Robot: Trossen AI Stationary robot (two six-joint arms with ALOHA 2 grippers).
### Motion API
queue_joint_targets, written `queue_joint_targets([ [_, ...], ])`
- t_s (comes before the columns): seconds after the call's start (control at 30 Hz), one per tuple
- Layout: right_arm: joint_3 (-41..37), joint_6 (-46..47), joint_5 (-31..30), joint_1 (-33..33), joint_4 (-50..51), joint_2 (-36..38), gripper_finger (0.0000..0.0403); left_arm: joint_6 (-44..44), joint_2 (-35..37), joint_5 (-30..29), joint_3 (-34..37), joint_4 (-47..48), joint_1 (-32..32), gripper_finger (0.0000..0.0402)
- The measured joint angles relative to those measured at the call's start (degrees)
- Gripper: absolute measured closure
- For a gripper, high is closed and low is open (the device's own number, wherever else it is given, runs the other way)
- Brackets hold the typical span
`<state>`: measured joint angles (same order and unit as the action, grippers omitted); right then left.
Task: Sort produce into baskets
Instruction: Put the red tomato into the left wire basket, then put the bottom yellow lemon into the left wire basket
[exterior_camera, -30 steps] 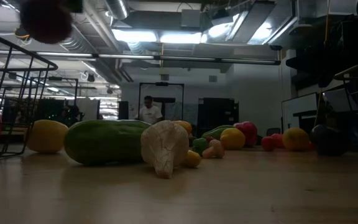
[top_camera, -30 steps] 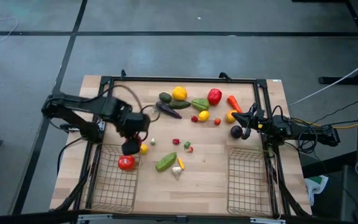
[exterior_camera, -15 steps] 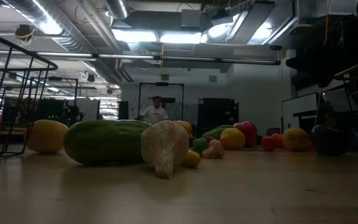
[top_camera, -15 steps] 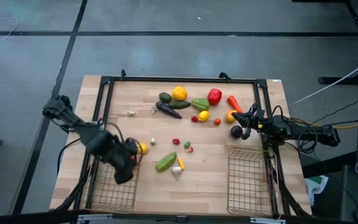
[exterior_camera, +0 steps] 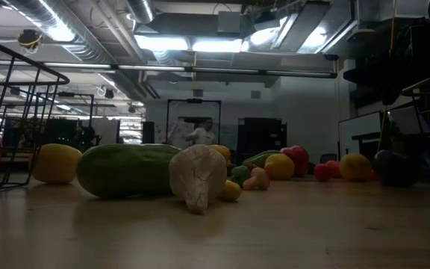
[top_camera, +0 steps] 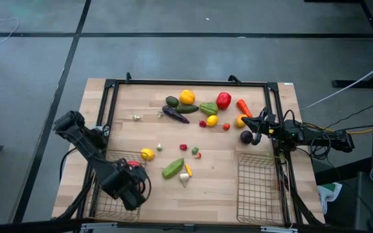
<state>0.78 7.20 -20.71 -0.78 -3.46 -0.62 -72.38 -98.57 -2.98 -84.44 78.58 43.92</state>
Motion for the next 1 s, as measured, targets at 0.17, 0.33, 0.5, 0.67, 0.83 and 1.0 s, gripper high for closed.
queue_joint_targets([
  [0.17, 0.01, 0.00, 0.00, 0.00, 0.00, 0.00, 0.0402, 0.11, -2.28, -1.54, 0.02, -0.03, 1.24, 0.0137],
  [0.33, 0.00, 0.00, 0.00, 0.02, 0.00, 0.00, 0.0402, 0.25, -3.22, -1.92, 2.57, -2.87, 2.14, 0.0137],
  [0.5, 0.00, 0.00, -0.01, 0.01, 0.00, 0.00, 0.0402, 0.29, -3.23, -2.01, 7.26, -8.11, 2.65, 0.0137],
  [0.67, 0.02, 0.00, 0.00, 0.00, 0.00, 0.00, 0.0402, 0.67, -3.23, -3.60, 9.97, -9.31, 2.65, 0.0137],
  [0.83, 0.00, 0.00, 0.00, 0.02, 0.00, 0.01, 0.0402, 2.19, -3.23, -4.88, 10.67, -10.97, 2.63, 0.0137],
  [1.0, 0.00, 0.00, -0.01, 0.01, 0.00, 0.02, 0.0402, 1.93, -3.21, -4.88, 10.67, -12.11, 2.63, 0.0137],
])
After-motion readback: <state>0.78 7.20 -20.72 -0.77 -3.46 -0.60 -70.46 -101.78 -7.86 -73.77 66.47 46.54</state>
